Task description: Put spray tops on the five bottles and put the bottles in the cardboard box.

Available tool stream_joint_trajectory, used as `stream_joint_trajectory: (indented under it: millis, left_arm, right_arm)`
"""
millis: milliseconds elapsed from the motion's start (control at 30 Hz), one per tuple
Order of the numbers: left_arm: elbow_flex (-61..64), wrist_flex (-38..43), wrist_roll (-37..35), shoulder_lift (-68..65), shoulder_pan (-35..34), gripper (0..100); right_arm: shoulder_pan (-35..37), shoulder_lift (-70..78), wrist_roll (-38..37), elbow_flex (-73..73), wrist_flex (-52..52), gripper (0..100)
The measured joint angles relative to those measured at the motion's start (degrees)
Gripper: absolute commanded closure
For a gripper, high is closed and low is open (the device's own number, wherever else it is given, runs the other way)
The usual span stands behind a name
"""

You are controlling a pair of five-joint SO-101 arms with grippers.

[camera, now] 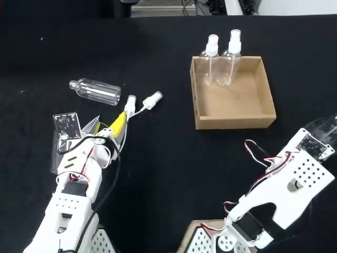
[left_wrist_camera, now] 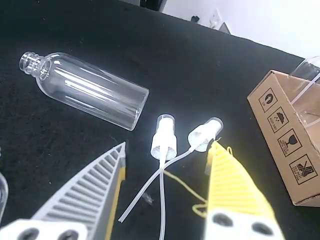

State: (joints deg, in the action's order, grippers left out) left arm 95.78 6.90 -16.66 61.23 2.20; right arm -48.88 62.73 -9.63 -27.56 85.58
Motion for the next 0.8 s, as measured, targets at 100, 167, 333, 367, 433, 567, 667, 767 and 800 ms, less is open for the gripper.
stream_joint_trajectory:
  millis: [100, 167, 333, 367, 433, 567, 667, 767, 800]
  left_arm:
    - [0.0, 0.0, 0.0, 0.0, 0.0, 75]
    - [0.0, 0.0, 0.0, 0.0, 0.0, 75]
    - [0.0, 0.0, 0.0, 0.0, 0.0, 75]
    - [0.0, 0.0, 0.0, 0.0, 0.0, 75]
    - [0.0, 0.0, 0.0, 0.0, 0.0, 75]
    - [0.0, 0.0, 0.0, 0.0, 0.0, 75]
    - [0.0, 0.0, 0.0, 0.0, 0.0, 75]
    - [0.0, 0.0, 0.0, 0.0, 0.0, 75]
    - [0.0, 0.0, 0.0, 0.0, 0.0, 75]
  right_arm:
    - [0.0, 0.0, 0.0, 0.0, 0.0, 74.9]
    - [0.0, 0.0, 0.0, 0.0, 0.0, 74.7]
    - [0.0, 0.0, 0.0, 0.0, 0.0, 74.4]
    - [0.09, 0.0, 0.0, 0.0, 0.0, 73.0]
    - [0.35, 0.0, -0.18, 0.0, 0.0, 67.0]
    - [0.62, -1.85, -0.18, -2.55, -0.35, 58.3]
    - [1.49, -4.75, -0.18, -7.91, -0.35, 59.2]
    - [2.55, -8.53, -0.09, -12.57, -0.44, 59.5]
    - [2.81, -10.02, -0.09, -13.89, -0.44, 59.5]
